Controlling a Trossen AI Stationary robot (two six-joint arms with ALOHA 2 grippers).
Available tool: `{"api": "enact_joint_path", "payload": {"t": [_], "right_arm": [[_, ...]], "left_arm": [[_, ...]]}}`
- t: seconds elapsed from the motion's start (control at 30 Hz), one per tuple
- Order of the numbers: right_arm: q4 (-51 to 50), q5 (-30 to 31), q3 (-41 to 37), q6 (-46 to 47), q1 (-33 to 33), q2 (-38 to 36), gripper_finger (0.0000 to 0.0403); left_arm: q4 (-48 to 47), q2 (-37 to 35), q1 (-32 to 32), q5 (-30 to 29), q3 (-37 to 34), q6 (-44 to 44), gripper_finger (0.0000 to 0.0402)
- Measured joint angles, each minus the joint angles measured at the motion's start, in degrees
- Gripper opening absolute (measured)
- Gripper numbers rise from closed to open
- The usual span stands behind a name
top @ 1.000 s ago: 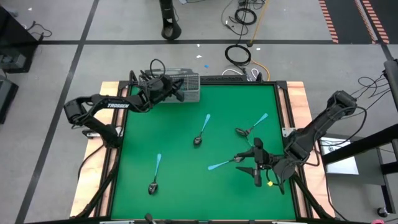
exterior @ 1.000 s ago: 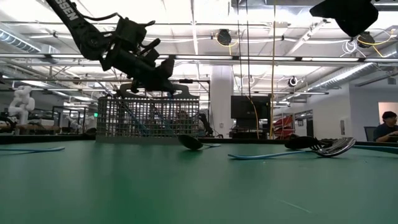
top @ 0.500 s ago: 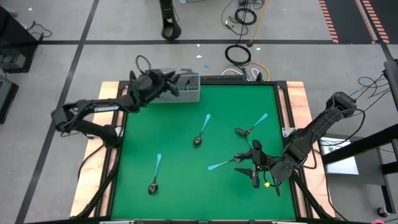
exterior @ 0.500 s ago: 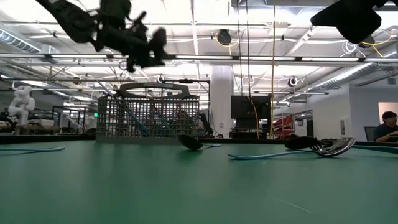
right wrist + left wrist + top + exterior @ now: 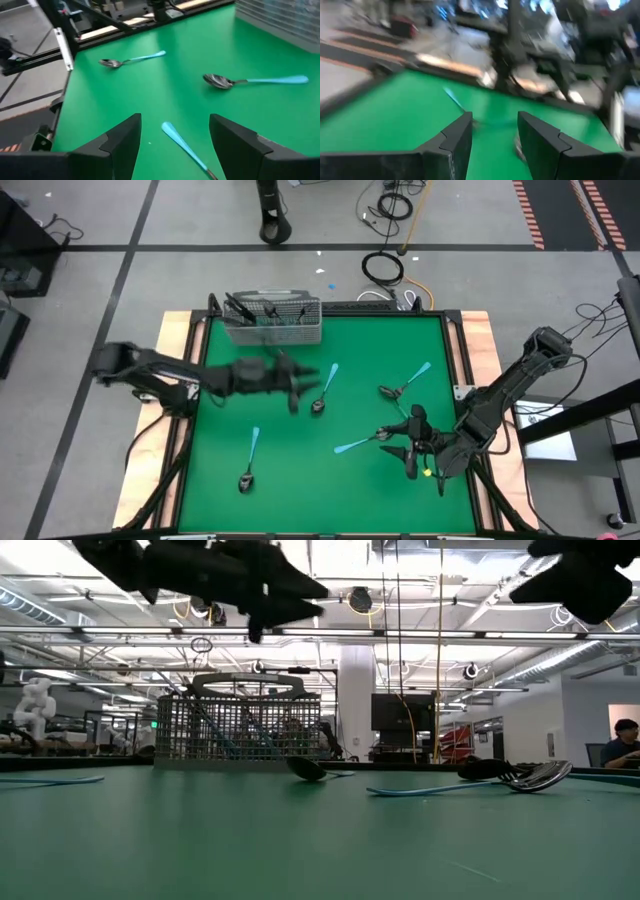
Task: Sort silverware
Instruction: Put the fork into the silverware rack
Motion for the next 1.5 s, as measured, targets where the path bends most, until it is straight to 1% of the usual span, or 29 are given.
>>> {"api": "enact_joint_path", "payload": {"t": [0.1, 0.23, 0.3, 0.33, 0.4, 0.47, 0.53, 0.57, 0.63, 0.67, 0.77, 0.83, 1.0, 1.1, 1.13, 1.2, 1.3, 1.33, 1.5], "right_arm": [[-2.69, 0.06, 0.01, 3.7, 0.0, 0.02, 0.0224], [-7.28, -0.54, 0.04, 4.57, -0.18, -0.1, 0.0224], [-10.43, -2.63, 0.04, 5.67, -1.03, -0.75, 0.0224], [-11.32, -4.16, 0.05, 7.37, -1.62, -1.09, 0.0224], [-13.27, -7.02, 0.1, 10.91, -2.19, -1.53, 0.0224], [-13.22, -8.93, 0.09, 13.84, -1.88, -1.64, 0.0224], [-13.35, -8.72, 0.09, 16.13, -0.04, -1.53, 0.0224], [-13.29, -7.29, 0.09, 16.92, 1.26, -1.17, 0.0224], [-13.88, -3.64, 0.09, 19.76, 4.77, -0.42, 0.0224], [-14.46, -3.0, 0.09, 21.86, 6.56, -0.21, 0.0224], [-15.23, -3.06, 0.09, 27.51, 11.89, 1.01, 0.0224], [-15.23, -3.12, 0.09, 29.97, 14.83, 2.12, 0.0224], [-15.51, -3.06, 0.09, 34.98, 18.48, 6.32, 0.0224], [-15.54, -4.48, 0.07, 37.35, 19.54, 8.88, 0.0224], [-15.46, -5.81, 0.04, 37.89, 19.74, 9.48, 0.0224], [-15.46, -7.94, 0.04, 39.5, 20.18, 10.49, 0.0224], [-15.47, -9.01, 0.04, 40.68, 20.81, 11.51, 0.0224], [-15.25, -9.21, 0.04, 40.88, 21.03, 11.74, 0.0224], [-14.98, -9.19, 0.0, 42.37, 21.75, 11.87, 0.0224]], "left_arm": [[-0.03, 8.36, -5.07, 0.02, 3.53, 0.02, 0.016], [-0.88, 18.94, -10.2, -0.37, 11.37, 2.64, 0.016], [-5.26, 23.21, -11.67, -1.92, 16.87, 4.54, 0.016], [-9.68, 25.0, -11.92, -2.89, 20.28, 5.22, 0.016], [-21.48, 28.11, -10.71, -3.29, 28.69, 6.0, 0.016], [-34.13, 31.46, -7.83, -1.61, 38.85, 4.92, 0.016], [-42.92, 34.69, -4.51, 0.23, 47.71, 6.19, 0.016], [-45.33, 36.24, -3.16, 0.58, 51.27, 7.16, 0.016], [-47.06, 38.34, -0.71, 1.32, 56.37, 8.65, 0.016], [-47.05, 39.28, 0.25, 2.62, 58.54, 8.79, 0.016], [-45.74, 42.91, 2.97, 8.37, 66.05, 7.91, 0.016], [-45.73, 46.84, 4.14, 9.92, 71.82, 7.54, 0.016], [-46.9, 59.14, 5.35, 9.75, 85.11, 4.63, 0.016], [-48.89, 65.79, 6.34, 7.93, 93.89, 2.98, 0.016], [-49.22, 67.75, 6.87, 7.25, 95.93, 2.92, 0.016], [-45.34, 68.62, 7.92, 5.45, 94.47, 2.76, 0.016], [-45.46, 70.18, 8.94, 1.26, 94.43, 3.12, 0.016], [-46.05, 70.3, 9.05, 1.12, 94.49, 3.39, 0.016], [-42.03, 71.36, 8.85, 1.18, 94.88, 5.47, 0.0159]]}}
